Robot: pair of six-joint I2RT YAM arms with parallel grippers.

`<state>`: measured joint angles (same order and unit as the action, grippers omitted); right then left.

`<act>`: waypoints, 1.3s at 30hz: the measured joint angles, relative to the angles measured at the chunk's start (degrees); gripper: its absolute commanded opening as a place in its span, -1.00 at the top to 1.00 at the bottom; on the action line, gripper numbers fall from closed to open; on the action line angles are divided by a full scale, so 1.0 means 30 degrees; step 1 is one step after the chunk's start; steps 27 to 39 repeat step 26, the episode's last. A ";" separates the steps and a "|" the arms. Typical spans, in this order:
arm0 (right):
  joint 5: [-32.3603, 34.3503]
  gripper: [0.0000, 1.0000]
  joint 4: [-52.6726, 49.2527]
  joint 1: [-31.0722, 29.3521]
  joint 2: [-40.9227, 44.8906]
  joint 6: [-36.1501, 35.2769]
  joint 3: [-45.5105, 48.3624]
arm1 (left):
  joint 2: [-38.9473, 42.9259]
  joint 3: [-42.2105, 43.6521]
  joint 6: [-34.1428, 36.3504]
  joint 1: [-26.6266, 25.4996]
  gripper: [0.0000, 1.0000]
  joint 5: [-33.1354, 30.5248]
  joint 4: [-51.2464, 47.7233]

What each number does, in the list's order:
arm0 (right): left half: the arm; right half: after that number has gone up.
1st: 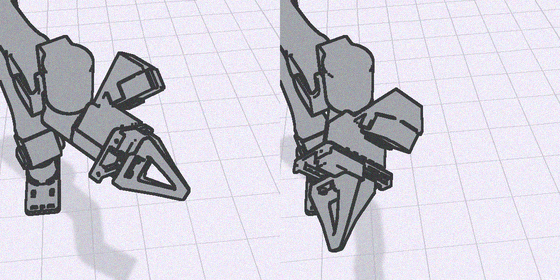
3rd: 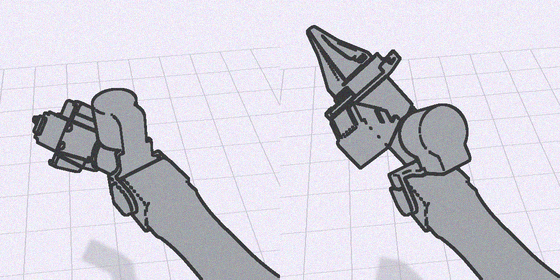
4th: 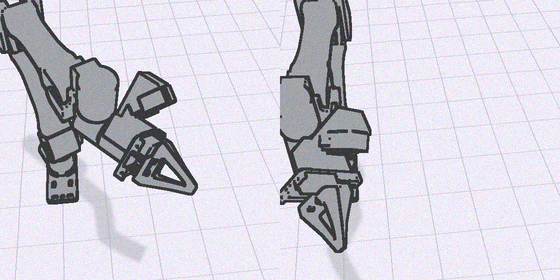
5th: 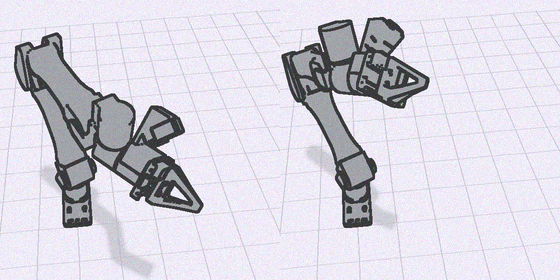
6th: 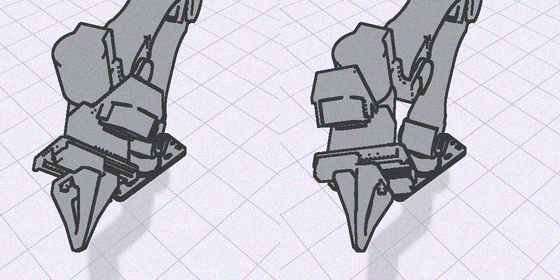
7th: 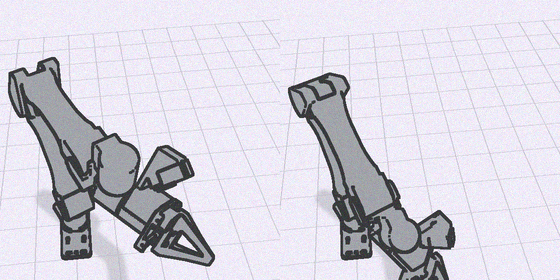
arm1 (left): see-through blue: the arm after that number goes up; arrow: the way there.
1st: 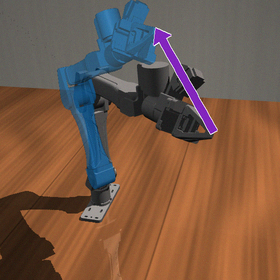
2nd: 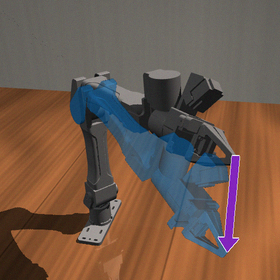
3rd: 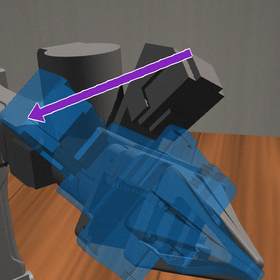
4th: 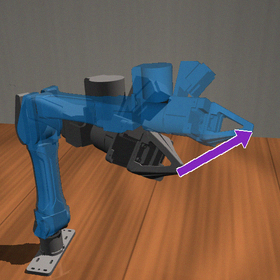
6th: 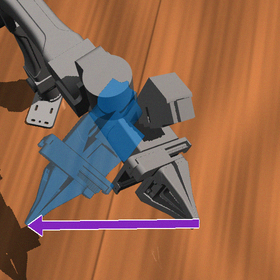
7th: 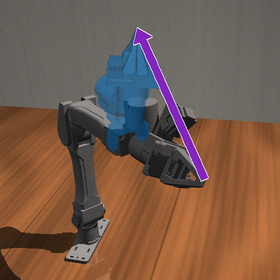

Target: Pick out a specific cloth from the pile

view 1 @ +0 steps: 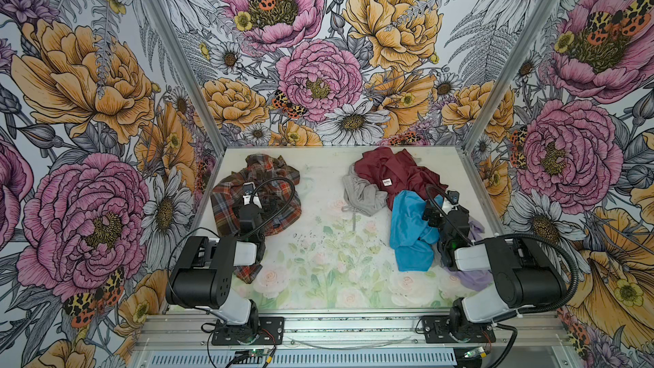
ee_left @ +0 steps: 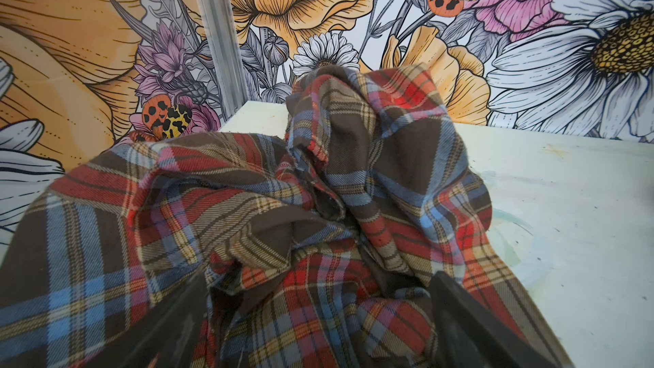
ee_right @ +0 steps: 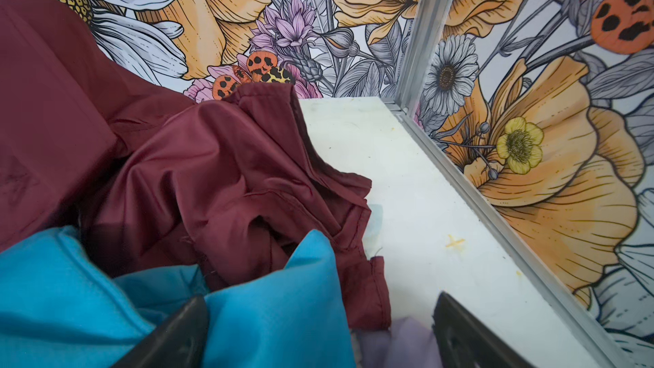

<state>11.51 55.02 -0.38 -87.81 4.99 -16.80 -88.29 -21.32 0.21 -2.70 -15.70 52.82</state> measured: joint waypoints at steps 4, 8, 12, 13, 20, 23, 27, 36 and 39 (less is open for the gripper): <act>-0.0743 -0.99 -0.1173 0.0408 -0.0058 0.0022 -0.1537 | 0.0000 0.0000 0.0000 0.0168 -0.98 0.0160 -0.0007; -0.0940 -0.99 -0.1304 0.0474 -0.0058 0.0007 -0.1705 | 0.0000 0.0000 -0.0007 0.0248 -0.98 0.0270 -0.0007; -0.1596 -0.99 -0.1100 0.0197 -0.0058 -0.0393 -0.1435 | 0.0000 0.0000 -0.0007 0.0255 -0.97 0.0401 -0.0007; -0.1902 -0.99 -0.1129 0.0138 -0.0058 -0.0561 -0.1399 | 0.0000 0.0000 -0.0007 0.0270 -0.98 0.0437 -0.0007; -0.2652 -0.99 -0.1188 0.0146 -0.0058 -0.0838 -0.1384 | 0.0000 0.0000 0.0000 0.0284 -0.98 0.0459 -0.0007; -0.2929 -0.99 -0.1639 0.0408 -0.0058 -0.0750 -0.1552 | 0.0000 0.0000 -0.0007 0.0284 -0.97 0.0459 -0.0007; -0.3024 -0.99 -0.1712 0.0546 -0.0058 -0.0641 -0.1603 | 0.0000 0.0000 0.0000 0.0284 -0.98 0.0459 -0.0007; -0.3024 -0.99 -0.1712 0.0546 -0.0058 -0.0641 -0.1603 | 0.0000 0.0000 0.0000 0.0284 -0.98 0.0459 -0.0007; -0.3024 -0.99 -0.1712 0.0546 -0.0058 -0.0641 -0.1603 | 0.0000 0.0000 0.0000 0.0284 -0.98 0.0459 -0.0007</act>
